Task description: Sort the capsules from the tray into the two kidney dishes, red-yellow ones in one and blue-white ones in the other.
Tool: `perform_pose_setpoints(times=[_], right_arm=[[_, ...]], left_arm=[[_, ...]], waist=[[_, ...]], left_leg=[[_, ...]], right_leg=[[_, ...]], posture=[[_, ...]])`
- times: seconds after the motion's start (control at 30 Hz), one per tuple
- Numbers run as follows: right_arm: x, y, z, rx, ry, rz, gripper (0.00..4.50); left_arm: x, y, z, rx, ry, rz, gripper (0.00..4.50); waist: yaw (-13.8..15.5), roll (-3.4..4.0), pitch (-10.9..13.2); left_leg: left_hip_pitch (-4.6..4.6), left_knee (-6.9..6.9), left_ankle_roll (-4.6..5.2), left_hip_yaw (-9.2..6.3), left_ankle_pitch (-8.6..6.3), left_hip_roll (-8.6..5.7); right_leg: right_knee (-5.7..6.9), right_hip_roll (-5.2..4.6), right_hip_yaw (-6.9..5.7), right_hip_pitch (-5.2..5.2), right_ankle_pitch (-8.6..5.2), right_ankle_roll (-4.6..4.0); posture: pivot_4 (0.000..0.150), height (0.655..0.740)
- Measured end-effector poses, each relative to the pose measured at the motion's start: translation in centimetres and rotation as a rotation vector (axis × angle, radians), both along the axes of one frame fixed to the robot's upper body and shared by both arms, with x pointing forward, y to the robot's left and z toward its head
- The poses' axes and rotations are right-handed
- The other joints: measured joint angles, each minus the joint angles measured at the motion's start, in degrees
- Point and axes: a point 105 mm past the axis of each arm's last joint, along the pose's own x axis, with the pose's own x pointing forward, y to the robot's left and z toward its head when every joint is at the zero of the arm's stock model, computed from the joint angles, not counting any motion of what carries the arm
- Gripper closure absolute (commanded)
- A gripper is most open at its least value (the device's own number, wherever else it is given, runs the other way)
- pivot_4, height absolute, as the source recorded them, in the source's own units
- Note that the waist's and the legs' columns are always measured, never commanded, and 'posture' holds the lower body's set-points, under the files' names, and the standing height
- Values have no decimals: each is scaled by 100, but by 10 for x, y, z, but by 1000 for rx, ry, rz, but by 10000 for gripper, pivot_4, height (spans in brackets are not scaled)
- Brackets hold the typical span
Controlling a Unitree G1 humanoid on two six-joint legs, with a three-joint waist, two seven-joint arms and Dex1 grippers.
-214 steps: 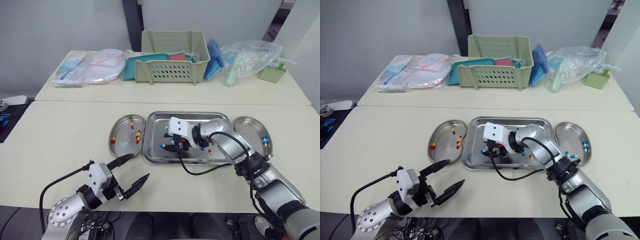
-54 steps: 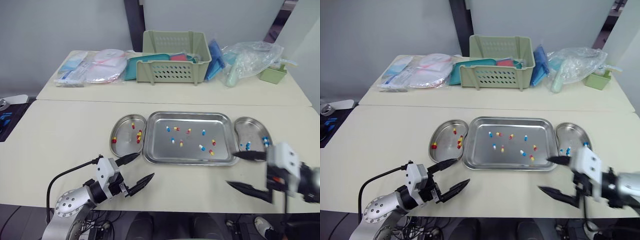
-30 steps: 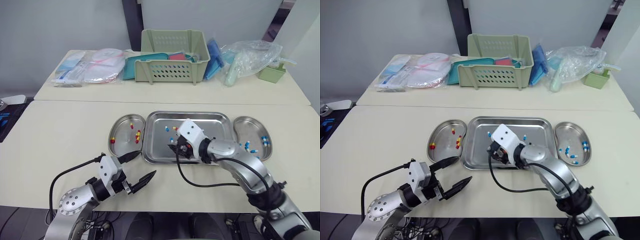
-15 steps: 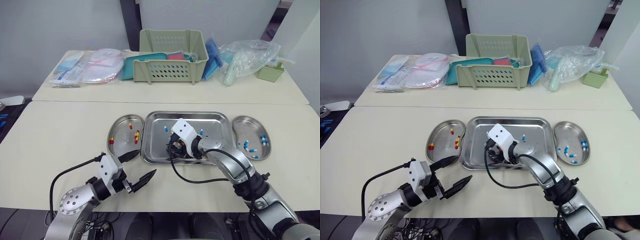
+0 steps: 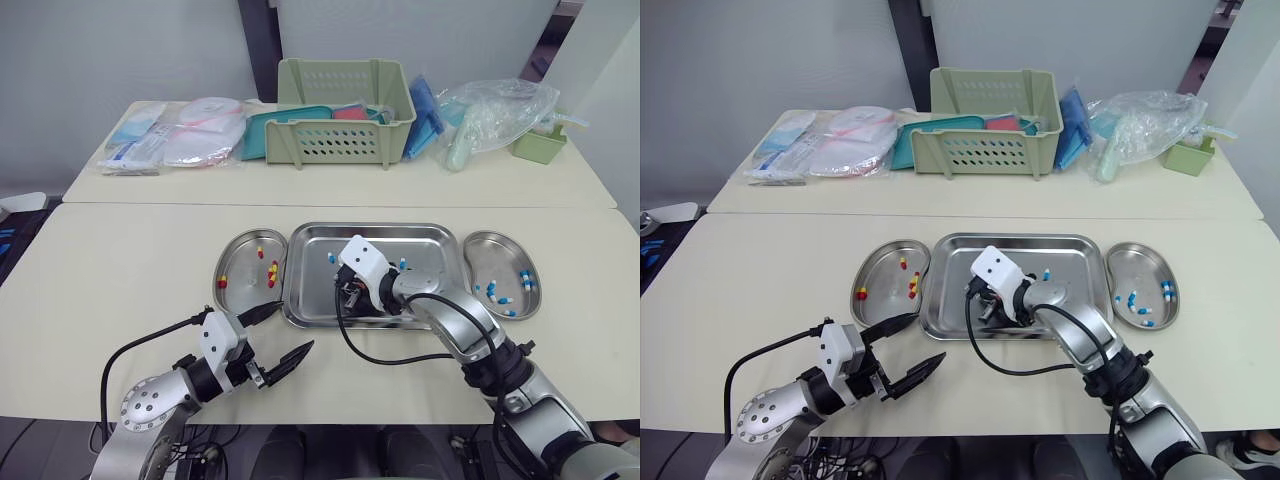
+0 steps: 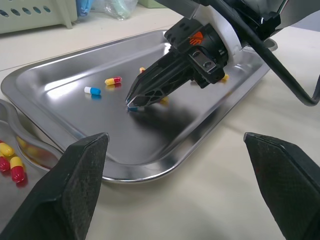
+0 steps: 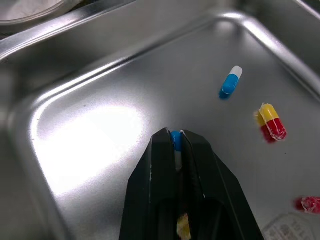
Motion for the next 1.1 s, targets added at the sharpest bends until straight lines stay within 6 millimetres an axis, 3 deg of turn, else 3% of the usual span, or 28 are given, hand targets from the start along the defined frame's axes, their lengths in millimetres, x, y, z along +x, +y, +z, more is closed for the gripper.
perform_pose_setpoints(times=[0.2,0.33,0.63,0.67,0.87,1.0,1.1], right_arm=[[-4,-3,18,37,-35,16,44830],[-19,-22,33,79,-39,17,44830],[-47,-99,43,116,25,-85,44830],[-49,-126,44,111,37,-156,44830],[-57,-201,40,68,63,-386,44830],[-56,-227,32,74,71,-475,44830],[-53,-235,30,67,63,-514,44830]], left_arm=[[-2,-1,0,14,2,-36,0],[-8,-4,1,38,7,-129,0],[-10,-17,10,-3,-64,-230,0],[-9,-19,9,-17,-62,-233,0],[-12,-25,12,-37,-103,-278,0],[-12,-26,13,-57,-122,-303,0],[-11,-26,14,-74,-135,-308,0]], waist=[[2,0,0],[26,1,0],[110,2,1],[116,1,1],[107,2,0],[93,7,-2],[99,7,-3]], left_leg=[[-4,0,0,-1,0,0],[-23,1,0,-3,0,-1],[-45,3,1,-1,0,-1],[-48,5,1,0,0,-3],[-47,4,1,3,1,-2],[-41,4,2,9,1,-2],[-43,5,1,8,1,-2]], right_leg=[[0,0,-1,-2,0,0],[-4,-1,-4,-12,0,0],[-2,-1,-5,-32,0,0],[-5,-2,-5,-32,0,0],[-3,-1,-4,-30,0,0],[-1,0,2,-28,0,0],[-2,-1,1,-28,0,0]], posture=[[1500,7390],[1500,7390],[1500,7390],[1500,7390],[1500,7390],[1500,7390],[1500,7390]])
